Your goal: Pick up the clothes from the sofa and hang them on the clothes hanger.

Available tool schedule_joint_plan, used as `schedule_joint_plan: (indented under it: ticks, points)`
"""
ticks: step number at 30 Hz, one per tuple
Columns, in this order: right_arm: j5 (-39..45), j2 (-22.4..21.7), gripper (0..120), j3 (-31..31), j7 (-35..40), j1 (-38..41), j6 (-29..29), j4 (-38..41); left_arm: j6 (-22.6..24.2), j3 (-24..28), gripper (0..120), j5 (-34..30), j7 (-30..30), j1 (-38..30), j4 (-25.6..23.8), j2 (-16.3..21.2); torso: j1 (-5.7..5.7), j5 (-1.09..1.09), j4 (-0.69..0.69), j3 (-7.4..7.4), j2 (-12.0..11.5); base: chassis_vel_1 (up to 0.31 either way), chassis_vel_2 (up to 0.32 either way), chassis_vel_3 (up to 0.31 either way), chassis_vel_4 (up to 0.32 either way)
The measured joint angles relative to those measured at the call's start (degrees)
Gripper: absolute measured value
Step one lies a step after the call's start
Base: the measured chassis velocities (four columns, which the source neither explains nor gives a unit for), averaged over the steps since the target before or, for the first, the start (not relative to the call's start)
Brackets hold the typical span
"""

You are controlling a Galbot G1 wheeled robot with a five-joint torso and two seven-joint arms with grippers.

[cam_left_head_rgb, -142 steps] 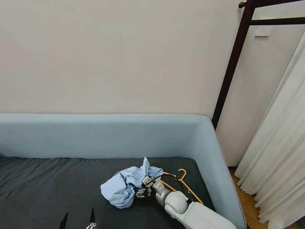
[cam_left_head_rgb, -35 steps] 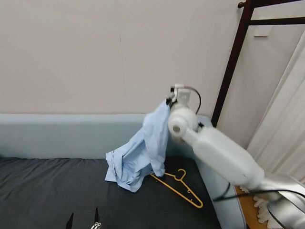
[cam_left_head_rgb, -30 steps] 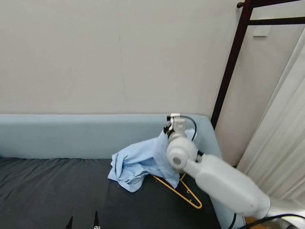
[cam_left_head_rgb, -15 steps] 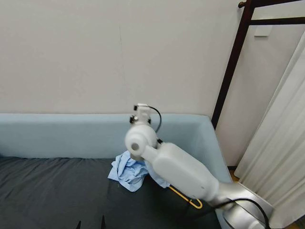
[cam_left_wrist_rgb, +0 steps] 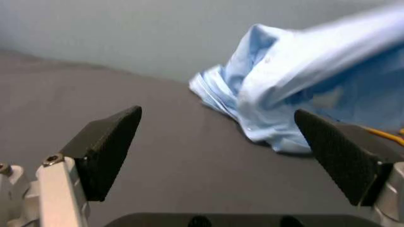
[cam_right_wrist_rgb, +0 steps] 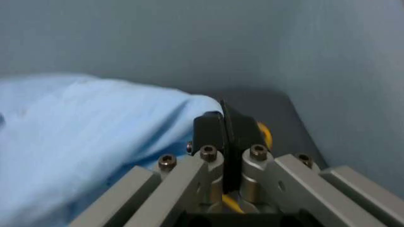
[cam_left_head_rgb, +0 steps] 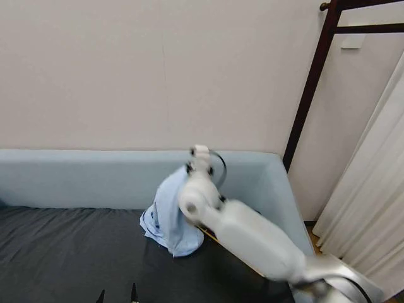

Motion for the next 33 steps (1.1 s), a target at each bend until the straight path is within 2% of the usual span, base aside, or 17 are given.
schedule_joint_plan:
  ticks: [1, 3, 5, 7, 8, 11, 15, 17, 23, 27, 30, 33]
  points:
    - [-0.65, -0.55, 0, 0.56, -0.56, -1.61, -0.05, 0.23, 0.33, 0.40, 94, -0.33, 0.08, -0.09, 0.00, -0.02, 0.00, 0.00, 0.01, 0.00, 0.00, 0.000, 0.000, 0.000, 0.000]
    - [-4.18, -3.92, 0, 4.68, -3.37, -10.40, -0.41, 2.17, 3.08, 3.01, 94, -3.81, 0.09, -0.86, -0.64, -0.01, 0.00, -0.01, 0.08, -0.01, 0.00, 0.000, 0.000, 0.000, 0.000]
    - [-4.72, -4.60, 0, 5.48, -3.85, -11.68, -0.52, 2.54, 3.81, 3.57, 94, -4.85, 0.08, -1.09, -1.01, 0.02, 0.00, -0.01, 0.10, -0.02, 0.00, 0.000, 0.000, 0.000, 0.000]
    - [-6.60, -8.63, 0, 9.61, -5.85, -17.20, -0.86, 3.82, 6.86, 5.58, 94, -9.19, -0.31, -2.10, -2.30, 0.28, 0.00, -0.02, 0.07, -0.01, 0.00, 0.000, 0.000, 0.000, 0.000]
    - [-6.60, -8.63, 0, 9.61, -5.85, -17.20, -0.86, 3.82, 6.86, 5.58, 94, -9.19, -0.31, -2.10, -2.30, 0.28, 0.00, -0.02, 0.07, -0.01, 0.00, 0.000, 0.000, 0.000, 0.000]
    - [-6.79, -12.74, 0, 13.54, -5.74, -21.27, -2.36, 5.79, 9.89, 7.38, 94, -14.04, -1.16, -3.79, -2.80, 0.83, 0.00, -0.04, 0.07, -0.01, 0.00, 0.000, 0.000, 0.000, 0.000]
    - [-8.31, -16.70, 0, 14.81, -5.27, -26.10, -5.19, 8.98, 12.72, 8.57, 94, -19.15, -2.19, -6.70, -2.75, 1.43, 0.00, -0.07, 0.07, -0.01, 0.01, 0.000, 0.000, 0.000, 0.000]
    - [-10.61, -17.09, 0, 15.52, -6.18, -28.90, -5.64, 9.09, 14.66, 9.12, 93, -22.51, -2.84, -9.36, -2.62, 1.70, 0.00, -0.04, 0.05, -0.01, 0.01, 0.000, 0.000, 0.000, 0.000]
    - [-13.49, -15.98, 0, 16.94, -7.52, -29.47, -5.86, 6.50, 17.90, 10.21, 92, -29.16, -4.27, -15.16, -1.68, 1.86, 0.00, -0.02, 0.09, 0.00, 0.00, 0.000, 0.000, 0.000, 0.000]
    - [-13.53, -18.29, 0, 17.00, -7.58, -29.61, -7.04, 7.13, 19.42, 10.95, 92, -31.70, -4.84, -19.18, 0.65, 1.77, 0.00, -0.05, 0.08, 0.00, 0.00, 0.000, 0.000, 0.000, 0.000]
    - [-13.31, -18.94, 0, 17.73, -7.59, -30.08, -7.37, 7.75, 20.63, 11.73, 93, -33.62, -5.01, -22.59, 4.65, 1.64, 0.00, -0.05, 0.06, 0.00, 0.00, 0.000, 0.000, 0.000, 0.000]
    - [-13.08, -18.84, 8, 17.88, -7.58, -29.95, -7.20, 8.09, 21.33, 12.65, 93, -34.53, -4.68, -24.25, 7.01, 1.67, 0.00, -0.04, 0.07, 0.00, 0.00, 0.000, 0.000, 0.000, 0.000]
